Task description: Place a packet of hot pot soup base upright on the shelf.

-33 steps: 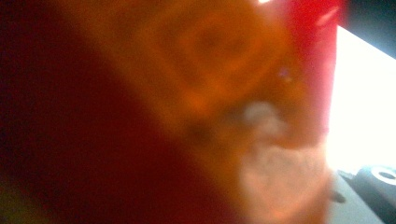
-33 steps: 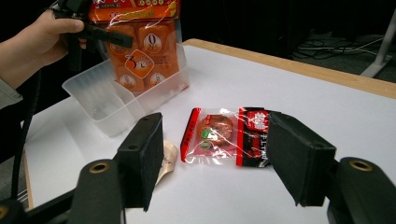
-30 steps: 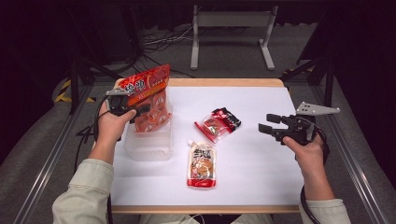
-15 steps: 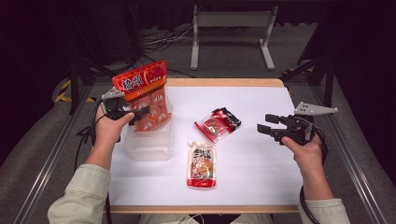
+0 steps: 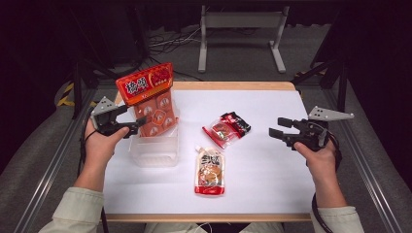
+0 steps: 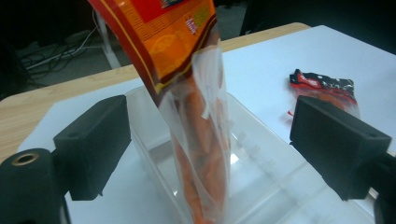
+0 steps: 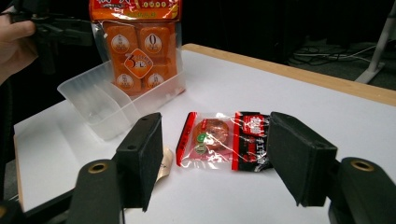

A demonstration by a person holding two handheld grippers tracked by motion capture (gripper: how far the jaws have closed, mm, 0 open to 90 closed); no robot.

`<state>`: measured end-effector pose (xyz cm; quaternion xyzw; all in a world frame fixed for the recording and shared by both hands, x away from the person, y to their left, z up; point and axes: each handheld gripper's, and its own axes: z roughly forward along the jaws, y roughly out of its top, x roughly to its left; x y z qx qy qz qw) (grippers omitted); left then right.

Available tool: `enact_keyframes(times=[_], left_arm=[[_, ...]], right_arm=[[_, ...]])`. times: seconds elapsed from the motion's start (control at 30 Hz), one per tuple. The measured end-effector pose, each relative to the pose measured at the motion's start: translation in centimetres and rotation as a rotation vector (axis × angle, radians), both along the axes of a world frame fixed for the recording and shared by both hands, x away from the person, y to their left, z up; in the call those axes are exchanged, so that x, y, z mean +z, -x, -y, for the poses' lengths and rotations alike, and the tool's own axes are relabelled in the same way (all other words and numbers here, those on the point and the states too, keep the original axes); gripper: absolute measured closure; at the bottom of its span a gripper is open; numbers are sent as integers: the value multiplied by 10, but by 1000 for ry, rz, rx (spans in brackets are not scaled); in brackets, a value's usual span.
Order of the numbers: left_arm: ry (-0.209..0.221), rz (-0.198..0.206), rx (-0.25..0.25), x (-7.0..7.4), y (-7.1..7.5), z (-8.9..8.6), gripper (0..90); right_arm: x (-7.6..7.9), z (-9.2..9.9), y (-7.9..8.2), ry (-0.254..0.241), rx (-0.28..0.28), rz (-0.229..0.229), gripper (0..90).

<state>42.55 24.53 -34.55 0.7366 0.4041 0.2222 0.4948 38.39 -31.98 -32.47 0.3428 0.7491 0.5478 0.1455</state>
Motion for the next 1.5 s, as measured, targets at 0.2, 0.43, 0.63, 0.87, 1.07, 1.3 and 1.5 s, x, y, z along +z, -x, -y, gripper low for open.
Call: enact_keyframes(times=[0.2, 0.43, 0.63, 0.87, 1.07, 1.3, 1.5], left_arm=[[22, 5, -26, 0, 33, 0, 125], [41, 13, -68, -8, 64, -2, 122], [53, 29, -126, -11, 74, 0, 117], [10, -10, -217, -13, 77, 7, 113], [-7, -38, -257, -16, 78, 11, 111], [-32, -50, -293, -17, 79, 17, 113], [-31, -49, -310, -17, 79, 18, 111]], right_arm=[[-2, 2, 0, 3, -10, 12, 366], [-5, 1, -1, 10, -14, 22, 366], [-5, 3, -1, 6, -18, 32, 366], [-9, 1, -3, 26, -20, 36, 361], [-13, -2, -7, 34, -17, 37, 362], [-17, -7, -12, 49, -10, 28, 361], [-27, -18, -19, 89, 1, 16, 347]])
